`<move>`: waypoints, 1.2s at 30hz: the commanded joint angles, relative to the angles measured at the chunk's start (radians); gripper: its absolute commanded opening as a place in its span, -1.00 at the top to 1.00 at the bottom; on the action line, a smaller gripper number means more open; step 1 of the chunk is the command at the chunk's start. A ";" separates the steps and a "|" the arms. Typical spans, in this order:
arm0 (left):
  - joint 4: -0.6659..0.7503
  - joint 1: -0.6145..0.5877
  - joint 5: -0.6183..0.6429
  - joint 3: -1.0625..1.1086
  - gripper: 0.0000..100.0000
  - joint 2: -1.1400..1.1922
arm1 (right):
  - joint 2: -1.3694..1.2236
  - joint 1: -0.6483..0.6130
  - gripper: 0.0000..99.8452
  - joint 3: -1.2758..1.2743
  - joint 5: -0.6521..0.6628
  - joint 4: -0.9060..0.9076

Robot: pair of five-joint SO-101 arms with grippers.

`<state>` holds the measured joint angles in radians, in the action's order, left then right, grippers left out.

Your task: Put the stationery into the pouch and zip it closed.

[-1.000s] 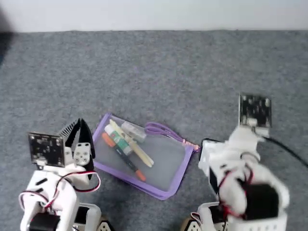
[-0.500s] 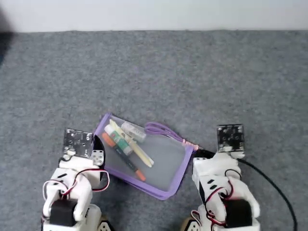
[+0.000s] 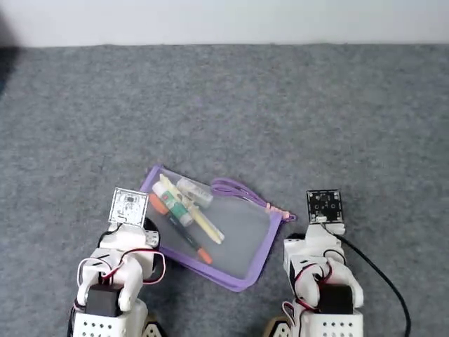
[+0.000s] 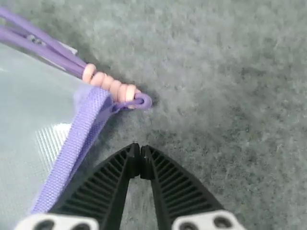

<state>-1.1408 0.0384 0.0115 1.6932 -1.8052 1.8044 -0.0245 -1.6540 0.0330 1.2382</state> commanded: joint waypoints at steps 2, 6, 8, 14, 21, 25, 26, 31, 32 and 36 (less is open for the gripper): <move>-0.009 -0.006 0.081 -0.010 0.97 -0.009 | 0.010 0.008 0.98 -0.020 0.009 -0.015; -0.038 -0.003 0.084 -0.010 0.97 -0.008 | 0.010 0.013 0.98 -0.021 0.011 -0.013; -0.069 0.000 0.084 -0.010 0.97 -0.008 | 0.010 0.015 0.98 -0.026 0.011 -0.013; -0.072 -0.005 0.084 -0.010 0.97 -0.008 | 0.010 0.016 0.98 -0.028 0.011 0.074; -0.078 -0.005 0.091 -0.010 0.97 -0.008 | 0.010 0.097 0.98 -0.021 -0.032 0.074; -0.078 -0.006 0.091 -0.010 0.97 -0.008 | 0.010 0.222 0.98 -0.028 -0.181 0.068; -0.078 -0.006 0.091 -0.010 0.97 -0.008 | 0.010 0.243 0.98 -0.028 -0.204 0.068; -0.080 -0.006 0.091 -0.010 0.97 -0.008 | 0.010 0.219 0.98 -0.028 -0.213 0.068; -0.080 -0.006 0.091 -0.010 0.97 -0.008 | 0.010 0.186 0.98 -0.028 -0.215 0.068; -0.080 -0.006 0.084 -0.010 0.97 -0.008 | 0.010 0.096 0.98 -0.028 -0.215 0.068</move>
<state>-1.2114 0.0384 0.0852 1.6932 -1.8052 1.8029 0.1227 -1.6648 -0.1695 1.3042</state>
